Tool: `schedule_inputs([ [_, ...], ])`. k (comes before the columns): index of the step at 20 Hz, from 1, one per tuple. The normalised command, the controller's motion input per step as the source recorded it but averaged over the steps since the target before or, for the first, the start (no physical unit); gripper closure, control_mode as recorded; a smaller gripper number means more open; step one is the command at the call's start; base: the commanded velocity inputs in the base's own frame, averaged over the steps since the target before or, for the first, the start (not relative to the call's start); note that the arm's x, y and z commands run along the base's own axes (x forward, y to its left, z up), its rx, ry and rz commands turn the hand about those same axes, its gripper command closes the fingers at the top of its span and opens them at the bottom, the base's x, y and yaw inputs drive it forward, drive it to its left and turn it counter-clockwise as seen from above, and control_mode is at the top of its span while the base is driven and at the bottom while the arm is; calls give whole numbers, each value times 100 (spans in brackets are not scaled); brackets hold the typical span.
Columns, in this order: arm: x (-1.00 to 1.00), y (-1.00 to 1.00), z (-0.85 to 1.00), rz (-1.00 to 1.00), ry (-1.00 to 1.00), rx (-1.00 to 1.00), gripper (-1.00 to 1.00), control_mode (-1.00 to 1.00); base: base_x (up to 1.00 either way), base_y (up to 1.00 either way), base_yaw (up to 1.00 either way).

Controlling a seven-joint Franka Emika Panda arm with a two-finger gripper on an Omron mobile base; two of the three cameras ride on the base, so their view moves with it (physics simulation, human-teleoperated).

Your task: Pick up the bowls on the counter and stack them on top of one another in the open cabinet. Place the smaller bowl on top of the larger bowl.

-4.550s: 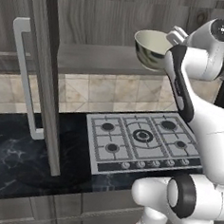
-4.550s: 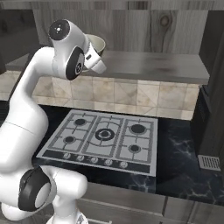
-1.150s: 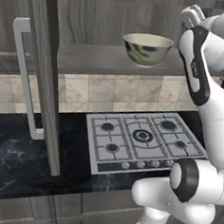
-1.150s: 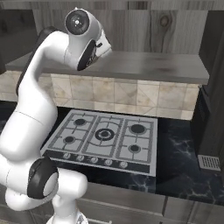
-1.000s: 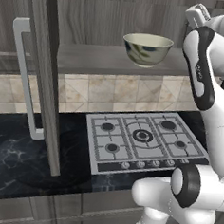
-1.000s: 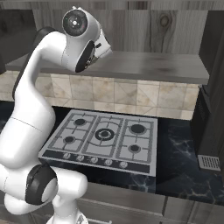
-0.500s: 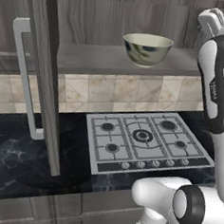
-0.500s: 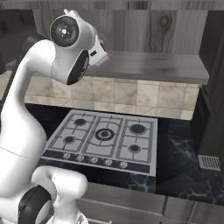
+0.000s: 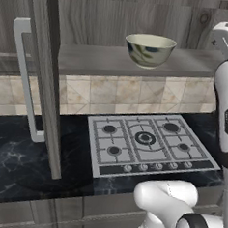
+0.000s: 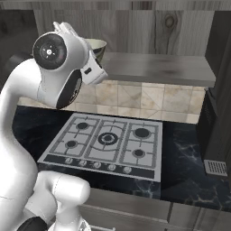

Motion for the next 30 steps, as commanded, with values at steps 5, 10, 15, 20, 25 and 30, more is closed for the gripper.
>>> schedule_inputs([
  [5,-62,-4,-11,1,2,-2,-100,-100,0,0,0],
  [10,-51,-6,0,2,4,0,-100,-100,0,0,0],
  [15,-47,0,0,2,6,-1,-100,-100,0,0,0],
  [20,-46,3,-8,2,4,-3,-100,-100,0,0,0],
  [25,-20,2,-5,0,0,-2,-100,100,-28,0,1],
  [30,0,0,0,0,0,0,-100,100,-59,6,0],
])
